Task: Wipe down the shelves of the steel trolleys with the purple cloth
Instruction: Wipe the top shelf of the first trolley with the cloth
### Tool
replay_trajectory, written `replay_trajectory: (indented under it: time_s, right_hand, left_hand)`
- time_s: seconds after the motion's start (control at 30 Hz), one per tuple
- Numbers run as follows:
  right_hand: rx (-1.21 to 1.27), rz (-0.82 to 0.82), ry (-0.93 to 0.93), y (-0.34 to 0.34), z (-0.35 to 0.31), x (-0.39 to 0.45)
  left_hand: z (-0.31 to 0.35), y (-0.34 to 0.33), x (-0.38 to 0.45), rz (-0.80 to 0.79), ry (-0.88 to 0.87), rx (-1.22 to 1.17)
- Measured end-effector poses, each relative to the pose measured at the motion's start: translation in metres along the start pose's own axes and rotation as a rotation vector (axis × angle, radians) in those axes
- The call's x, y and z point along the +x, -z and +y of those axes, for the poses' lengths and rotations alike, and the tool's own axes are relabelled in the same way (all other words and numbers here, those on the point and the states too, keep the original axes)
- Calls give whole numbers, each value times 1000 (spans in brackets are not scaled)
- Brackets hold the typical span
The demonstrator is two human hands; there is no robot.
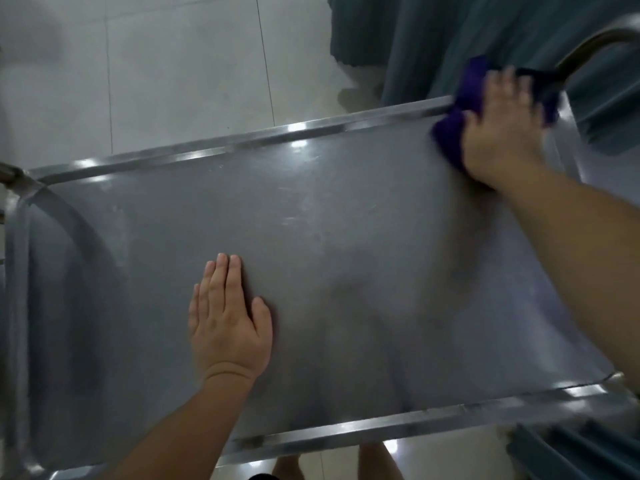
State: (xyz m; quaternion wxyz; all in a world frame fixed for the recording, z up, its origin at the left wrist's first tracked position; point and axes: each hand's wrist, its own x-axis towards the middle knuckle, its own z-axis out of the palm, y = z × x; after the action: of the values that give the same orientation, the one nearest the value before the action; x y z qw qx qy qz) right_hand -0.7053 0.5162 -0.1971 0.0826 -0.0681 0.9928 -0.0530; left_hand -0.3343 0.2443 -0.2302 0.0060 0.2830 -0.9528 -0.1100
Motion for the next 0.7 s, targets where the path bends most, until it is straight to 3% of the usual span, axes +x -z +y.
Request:
replay_trajectory:
  time_s: [0.13, 0.23, 0.37, 0.57, 0.7]
  right_hand:
    - [18, -7, -176, -4, -7, -14]
    - [23, -4, -104, -19, -58, -44]
    - [4, 18, 254, -35, -136, -89]
    - [-96, -100, 883, -56, -258, -121]
    - [-202, -98, 1105, -60, -284, -108]
  left_hand:
    - [-1, -2, 0, -3, -7, 5]
    - [-1, -2, 1, -6, -10, 5]
    - [0, -1, 1, 1, -3, 4]
    - [-1, -3, 0, 22, 7, 17]
    - [-1, -3, 0, 23, 13, 15]
